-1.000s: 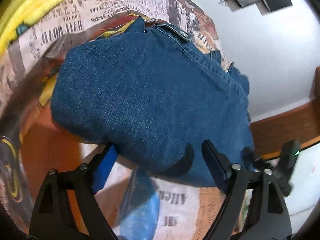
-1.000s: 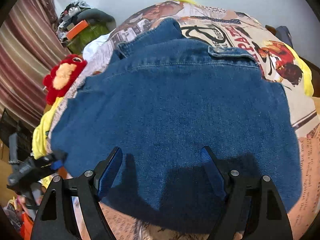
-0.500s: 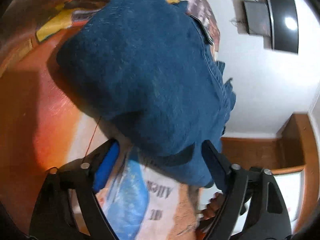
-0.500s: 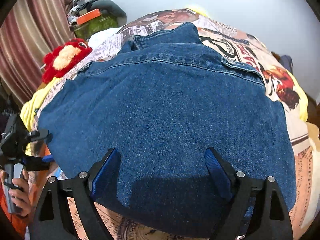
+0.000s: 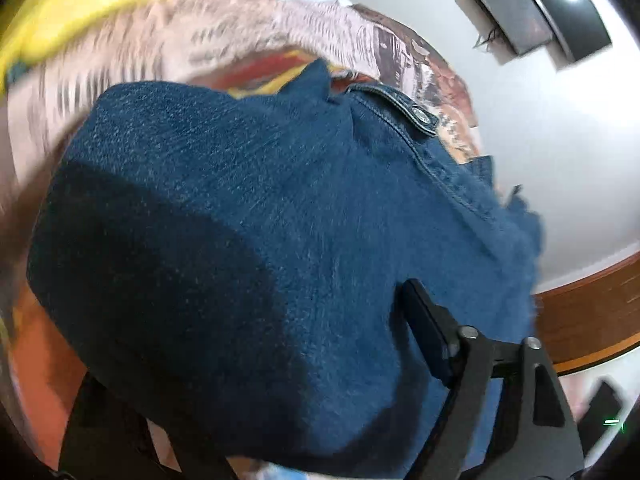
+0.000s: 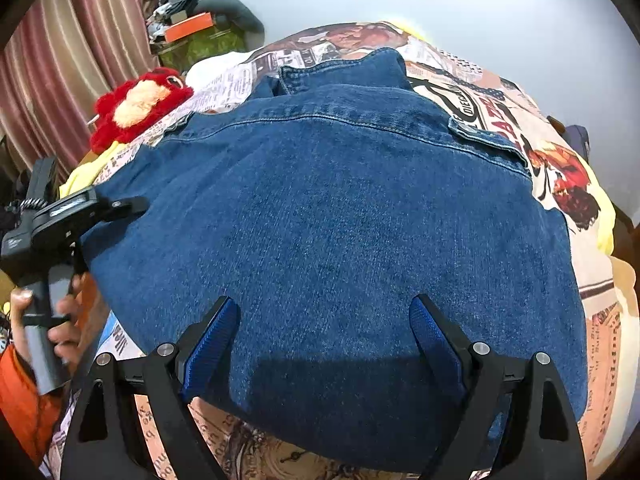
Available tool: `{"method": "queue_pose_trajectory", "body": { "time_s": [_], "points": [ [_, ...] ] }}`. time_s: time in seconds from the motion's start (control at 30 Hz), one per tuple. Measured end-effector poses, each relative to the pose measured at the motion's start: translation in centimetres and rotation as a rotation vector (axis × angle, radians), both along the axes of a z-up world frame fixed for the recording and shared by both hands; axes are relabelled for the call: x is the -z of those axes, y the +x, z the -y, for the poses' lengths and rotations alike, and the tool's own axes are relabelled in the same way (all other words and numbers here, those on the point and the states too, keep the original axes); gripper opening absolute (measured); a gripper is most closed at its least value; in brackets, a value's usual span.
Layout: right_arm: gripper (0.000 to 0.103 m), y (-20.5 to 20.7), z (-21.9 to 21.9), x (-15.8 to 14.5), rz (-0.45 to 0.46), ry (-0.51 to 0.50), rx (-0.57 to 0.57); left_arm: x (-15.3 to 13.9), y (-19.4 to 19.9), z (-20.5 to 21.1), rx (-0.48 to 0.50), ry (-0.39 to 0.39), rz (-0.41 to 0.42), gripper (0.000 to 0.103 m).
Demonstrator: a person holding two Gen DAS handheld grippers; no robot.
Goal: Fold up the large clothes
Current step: 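Grasp the folded jacket end with the left gripper and lift it over the bundle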
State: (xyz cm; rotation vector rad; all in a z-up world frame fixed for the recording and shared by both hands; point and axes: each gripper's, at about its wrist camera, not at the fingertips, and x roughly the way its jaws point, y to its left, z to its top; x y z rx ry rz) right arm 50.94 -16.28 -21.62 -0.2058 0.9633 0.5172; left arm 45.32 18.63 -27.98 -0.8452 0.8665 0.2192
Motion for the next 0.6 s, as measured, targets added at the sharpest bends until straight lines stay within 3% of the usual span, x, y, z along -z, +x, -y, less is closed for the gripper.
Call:
{"method": "queue_pose_trajectory", "body": {
  "time_s": [0.13,0.23,0.47,0.6],
  "points": [
    [0.087,0.1,0.2,-0.3,-0.027,-0.007,0.002,-2.3,1.0,1.7,0.020,0.226,-0.005,0.048],
    [0.087,0.1,0.5,-0.7,-0.047,-0.005,0.011,-5.3,0.0,3.1,0.056,0.395,0.037,0.040],
    [0.087,-0.3,-0.2,-2.2,-0.056,0.013,0.020,-11.7,-5.2,3.7,0.056,0.522,0.186,0.036],
    [0.087,-0.9,-2.7,-3.2,-0.034,0.043,-0.046,-14.0,-8.0,3.7,0.056,0.626,0.216,0.036]
  ]
}}
